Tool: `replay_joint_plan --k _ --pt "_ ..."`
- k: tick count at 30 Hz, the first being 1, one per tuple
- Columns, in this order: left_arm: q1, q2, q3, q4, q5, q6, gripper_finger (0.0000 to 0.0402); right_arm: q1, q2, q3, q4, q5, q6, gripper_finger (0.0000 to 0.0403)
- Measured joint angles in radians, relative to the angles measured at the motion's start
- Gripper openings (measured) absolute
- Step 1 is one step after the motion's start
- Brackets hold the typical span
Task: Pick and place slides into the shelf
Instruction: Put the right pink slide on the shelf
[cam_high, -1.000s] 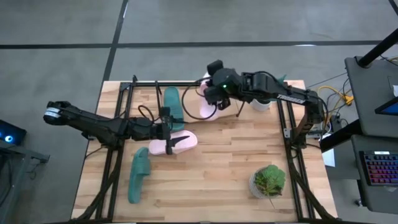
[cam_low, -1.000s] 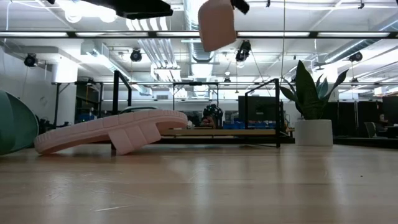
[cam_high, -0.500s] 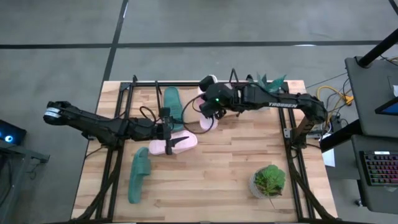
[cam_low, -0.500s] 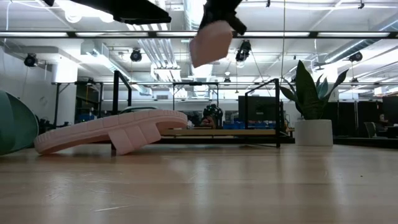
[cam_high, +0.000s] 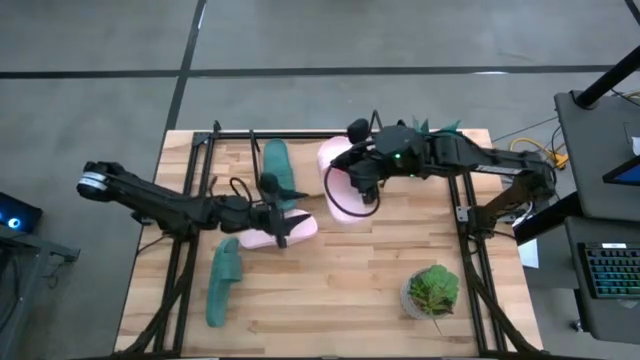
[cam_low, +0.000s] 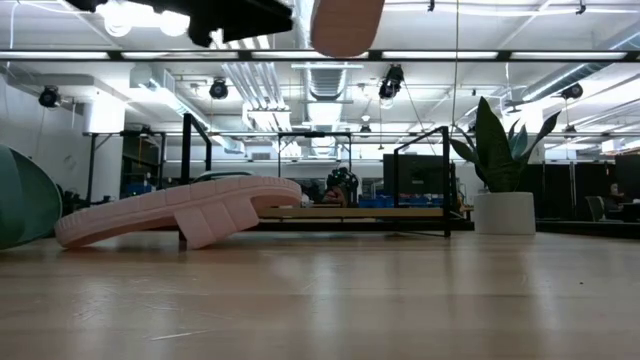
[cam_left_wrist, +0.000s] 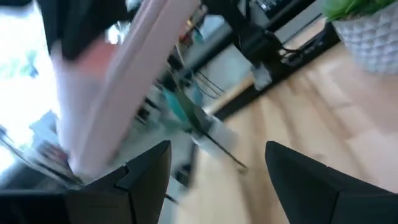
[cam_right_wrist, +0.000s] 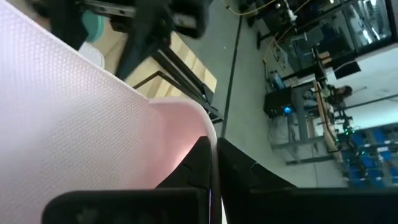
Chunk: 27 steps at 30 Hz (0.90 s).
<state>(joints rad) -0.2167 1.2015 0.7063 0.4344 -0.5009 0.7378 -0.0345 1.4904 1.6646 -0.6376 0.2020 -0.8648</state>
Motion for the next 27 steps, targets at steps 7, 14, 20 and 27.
replay_joint_plan --k 7,14,20,27 --pt "-0.029 0.189 0.0 0.422 -0.012 0.418 0.0244 -0.003 -0.033 -0.038 0.003 0.008 0.032 0.0008" --pt "-0.028 0.322 0.028 0.639 -0.038 0.635 0.0244 -0.019 -0.026 -0.065 -0.001 0.008 0.054 0.0008" --pt "-0.028 0.364 0.105 0.623 -0.12 0.639 0.0244 -0.031 -0.003 -0.066 -0.001 0.009 0.069 0.0008" --pt "-0.028 0.359 0.124 0.567 -0.137 0.63 0.0244 -0.031 0.004 -0.072 0.022 0.008 0.053 0.0008"
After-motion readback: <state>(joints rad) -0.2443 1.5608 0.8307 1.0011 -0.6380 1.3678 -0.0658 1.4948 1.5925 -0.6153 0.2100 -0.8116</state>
